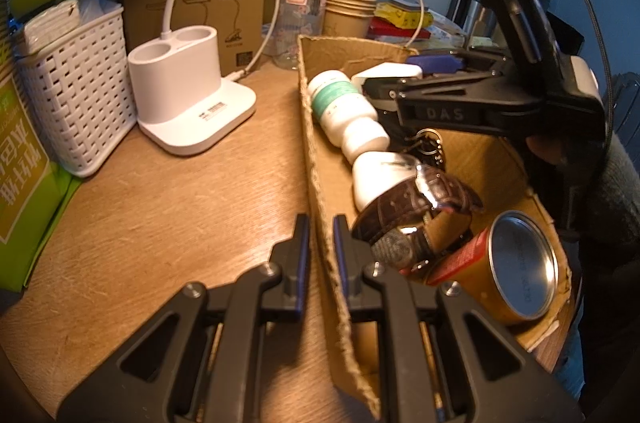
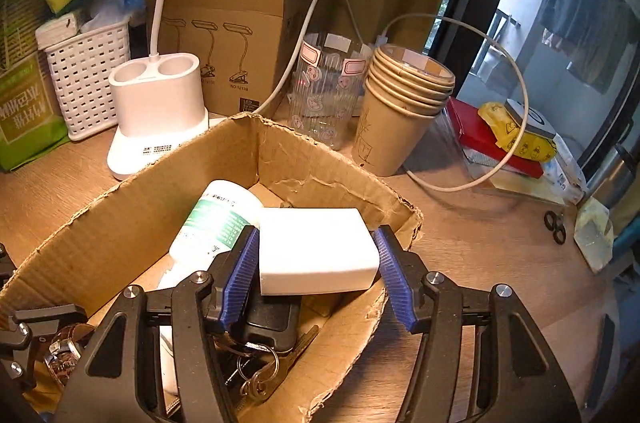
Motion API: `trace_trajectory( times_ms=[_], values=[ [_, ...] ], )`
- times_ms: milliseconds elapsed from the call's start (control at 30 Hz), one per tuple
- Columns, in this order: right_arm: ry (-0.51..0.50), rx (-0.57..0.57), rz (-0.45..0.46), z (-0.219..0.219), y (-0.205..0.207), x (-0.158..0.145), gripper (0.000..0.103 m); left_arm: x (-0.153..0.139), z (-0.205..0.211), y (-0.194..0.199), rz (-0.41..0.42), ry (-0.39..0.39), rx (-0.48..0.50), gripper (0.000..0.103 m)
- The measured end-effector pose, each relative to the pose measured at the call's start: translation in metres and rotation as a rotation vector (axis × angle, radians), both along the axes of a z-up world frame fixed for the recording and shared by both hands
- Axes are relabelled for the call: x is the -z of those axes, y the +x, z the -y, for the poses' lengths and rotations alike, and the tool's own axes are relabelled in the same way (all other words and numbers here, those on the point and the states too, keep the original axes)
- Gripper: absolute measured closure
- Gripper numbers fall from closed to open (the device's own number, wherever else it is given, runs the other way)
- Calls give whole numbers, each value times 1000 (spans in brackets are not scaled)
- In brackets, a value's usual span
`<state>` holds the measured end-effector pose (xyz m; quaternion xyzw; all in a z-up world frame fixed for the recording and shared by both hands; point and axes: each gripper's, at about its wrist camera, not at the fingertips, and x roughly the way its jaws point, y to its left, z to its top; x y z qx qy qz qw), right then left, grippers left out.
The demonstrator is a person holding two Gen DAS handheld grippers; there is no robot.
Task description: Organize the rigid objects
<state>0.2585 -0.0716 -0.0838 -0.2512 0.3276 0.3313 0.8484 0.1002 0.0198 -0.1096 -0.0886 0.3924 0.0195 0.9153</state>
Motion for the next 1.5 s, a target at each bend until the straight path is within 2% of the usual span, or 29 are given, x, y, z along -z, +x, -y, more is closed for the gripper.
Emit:
trace_trajectory(
  times_ms=[300, 633, 1000, 1267, 1500],
  values=[
    [30, 15, -18, 5, -2, -5, 40, 0, 0, 0, 1, 1, -1, 90],
    [86, 23, -16, 19, -21, -15, 39, 0, 2, -1, 4, 7, 0, 90],
    [182, 116, -17, 57, -51, -36, 38, -7, 6, -8, 46, 38, 6, 88],
    [232, 181, 10, 87, -80, -56, 38, -33, -1, -23, 151, 47, -44, 83],
    [275, 239, 56, 115, -113, -74, 38, -53, 9, -37, 235, 86, -27, 83]
  ],
)
